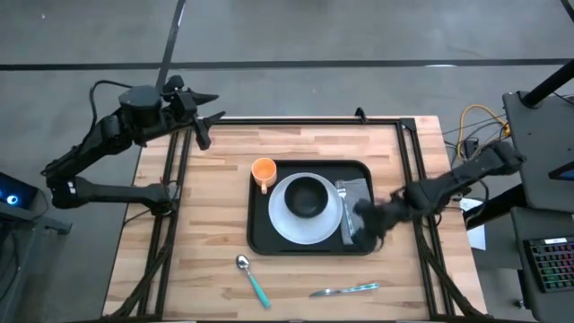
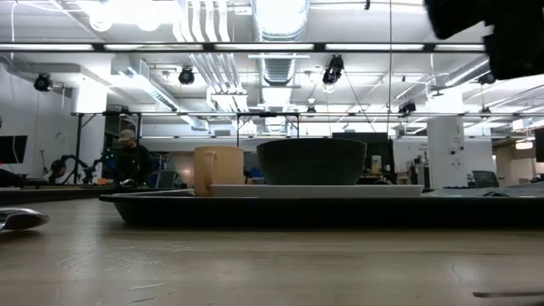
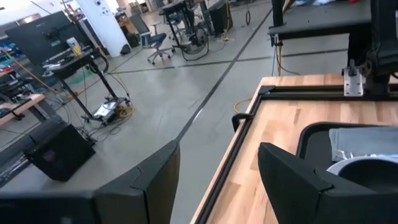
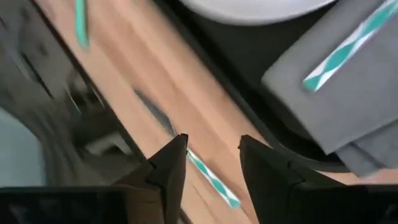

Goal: Set up tray
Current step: Put the green knife on the gray napkin to the right of the green fork

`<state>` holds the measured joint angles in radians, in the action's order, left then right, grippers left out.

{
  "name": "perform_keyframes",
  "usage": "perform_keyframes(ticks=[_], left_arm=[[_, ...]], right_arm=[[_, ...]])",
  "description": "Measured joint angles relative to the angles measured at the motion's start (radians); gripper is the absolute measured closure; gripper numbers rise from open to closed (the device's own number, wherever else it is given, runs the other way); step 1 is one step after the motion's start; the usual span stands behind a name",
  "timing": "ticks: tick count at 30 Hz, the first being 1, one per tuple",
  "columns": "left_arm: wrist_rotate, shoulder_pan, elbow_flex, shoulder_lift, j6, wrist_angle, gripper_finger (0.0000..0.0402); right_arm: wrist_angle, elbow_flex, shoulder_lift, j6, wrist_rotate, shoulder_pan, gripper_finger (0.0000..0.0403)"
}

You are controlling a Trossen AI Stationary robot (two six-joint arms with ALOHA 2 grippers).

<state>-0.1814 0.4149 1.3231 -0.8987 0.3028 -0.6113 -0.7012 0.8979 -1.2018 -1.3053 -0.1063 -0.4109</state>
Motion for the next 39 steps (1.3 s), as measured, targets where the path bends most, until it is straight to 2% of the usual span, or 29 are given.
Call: perform_keyframes(ticks=[6,11,20,28,34,39], left_arm=[[0.000,0.000,-0.002,-0.024,0.002,-0.001,0.0205],[0.000,0.000,-0.002,-0.027,0.016,0.000,0.0205],[0.000,0.000,-0.002,-0.028,0.017,0.000,0.0205],[0.000,0.000,-0.002,-0.028,0.017,0.000,0.0205],[0.024,-0.001,-0.002,-0.023,-0.005,-0.003,0.0205],[0.034,-0.002,-0.002,-0.011,-0.017,-0.006,0.0205]], right_arm=[[-0.001,0.069,-0.180,0.129,0.055,-0.227,0.0247],[-0.016,0.166,-0.359,0.217,0.112,-0.335,0.0246],[-0.035,0.362,-0.657,0.384,0.129,-0.362,0.0233],[-0.005,0.420,-0.795,0.393,0.103,-0.397,0.0234],[-0.001,0.423,-0.855,0.380,0.051,-0.414,0.0262],[0.000,0.421,-0.857,0.344,0.065,-0.416,0.0337]])
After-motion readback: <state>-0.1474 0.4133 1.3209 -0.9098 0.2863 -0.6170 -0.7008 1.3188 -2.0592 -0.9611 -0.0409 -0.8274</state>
